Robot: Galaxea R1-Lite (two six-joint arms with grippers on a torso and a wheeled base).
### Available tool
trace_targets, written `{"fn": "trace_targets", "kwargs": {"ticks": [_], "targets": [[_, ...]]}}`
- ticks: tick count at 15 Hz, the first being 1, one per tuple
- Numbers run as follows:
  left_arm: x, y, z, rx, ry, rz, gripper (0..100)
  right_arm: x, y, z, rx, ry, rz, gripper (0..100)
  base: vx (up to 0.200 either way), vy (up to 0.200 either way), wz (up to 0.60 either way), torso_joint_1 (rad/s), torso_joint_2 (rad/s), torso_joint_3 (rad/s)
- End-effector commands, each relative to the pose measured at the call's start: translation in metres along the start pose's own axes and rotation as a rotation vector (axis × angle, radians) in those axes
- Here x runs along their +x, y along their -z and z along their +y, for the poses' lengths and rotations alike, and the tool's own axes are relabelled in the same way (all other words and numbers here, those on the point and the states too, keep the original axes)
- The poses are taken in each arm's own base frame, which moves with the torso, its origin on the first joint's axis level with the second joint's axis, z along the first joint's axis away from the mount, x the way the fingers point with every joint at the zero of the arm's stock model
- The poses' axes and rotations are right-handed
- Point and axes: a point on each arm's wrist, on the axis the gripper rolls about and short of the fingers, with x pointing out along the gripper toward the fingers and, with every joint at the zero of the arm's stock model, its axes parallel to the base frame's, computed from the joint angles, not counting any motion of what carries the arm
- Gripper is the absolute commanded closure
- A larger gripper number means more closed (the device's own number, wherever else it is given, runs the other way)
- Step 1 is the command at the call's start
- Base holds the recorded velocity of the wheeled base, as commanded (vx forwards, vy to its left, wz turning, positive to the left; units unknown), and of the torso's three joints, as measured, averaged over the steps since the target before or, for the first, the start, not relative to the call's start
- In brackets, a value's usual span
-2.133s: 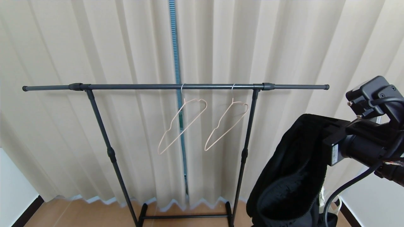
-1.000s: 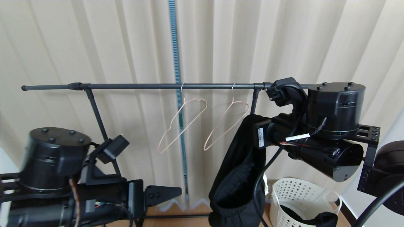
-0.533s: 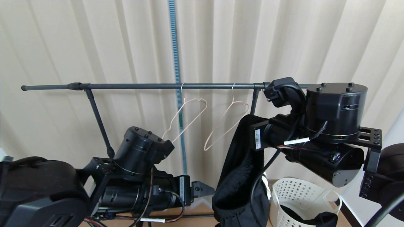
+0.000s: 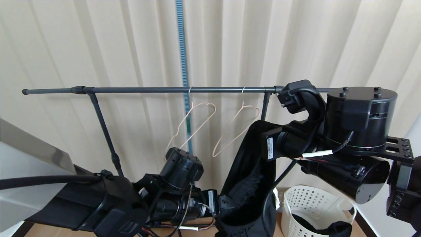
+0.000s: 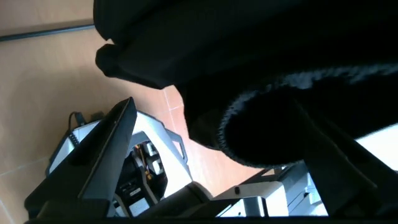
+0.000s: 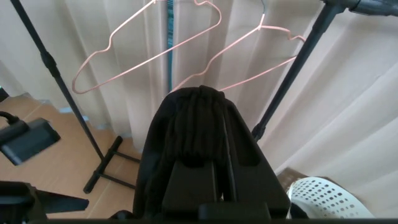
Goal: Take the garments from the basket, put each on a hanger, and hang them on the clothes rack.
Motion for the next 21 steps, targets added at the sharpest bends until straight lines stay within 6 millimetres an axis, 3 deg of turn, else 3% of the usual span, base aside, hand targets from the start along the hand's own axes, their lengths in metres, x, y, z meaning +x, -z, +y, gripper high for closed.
{"fn": "trace_targets", "kwargs": {"ticks": [1, 6, 7, 13, 16, 17, 21], "targets": [[0.01, 0.006, 0.004, 0.001, -0.02, 0.032, 0, -0.002, -0.001, 0.0, 0.002, -0.001, -0.004, 100, 0.0, 0.0, 0.0, 0.0, 0.0, 0.0], [0.017, 0.014, 0.002, 0.015, -0.025, 0.061, 0, -0.007, -0.006, -0.002, 0.009, 0.01, -0.024, 100, 0.0, 0.0, 0.0, 0.0, 0.0, 0.0], [0.017, 0.015, 0.002, 0.017, -0.027, 0.066, 100, -0.009, -0.009, -0.004, 0.015, 0.012, -0.034, 100, 0.0, 0.0, 0.0, 0.0, 0.0, 0.0], [0.008, 0.024, 0.002, 0.127, -0.133, -0.005, 100, 0.0, -0.014, -0.019, 0.033, 0.097, -0.045, 100, 0.0, 0.0, 0.0, 0.0, 0.0, 0.0], [-0.016, 0.01, 0.007, 0.124, -0.129, -0.075, 100, 0.007, -0.016, -0.029, 0.036, 0.147, -0.043, 100, 0.0, 0.0, 0.0, 0.0, 0.0, 0.0], [-0.041, -0.003, 0.012, 0.147, -0.118, -0.146, 100, 0.01, -0.016, -0.037, 0.034, 0.19, -0.032, 100, 0.0, 0.0, 0.0, 0.0, 0.0, 0.0], [-0.08, -0.017, 0.013, 0.19, -0.109, -0.258, 100, 0.035, 0.004, -0.047, -0.069, 0.385, 0.055, 100, 0.0, 0.0, 0.0, 0.0, 0.0, 0.0]]}}
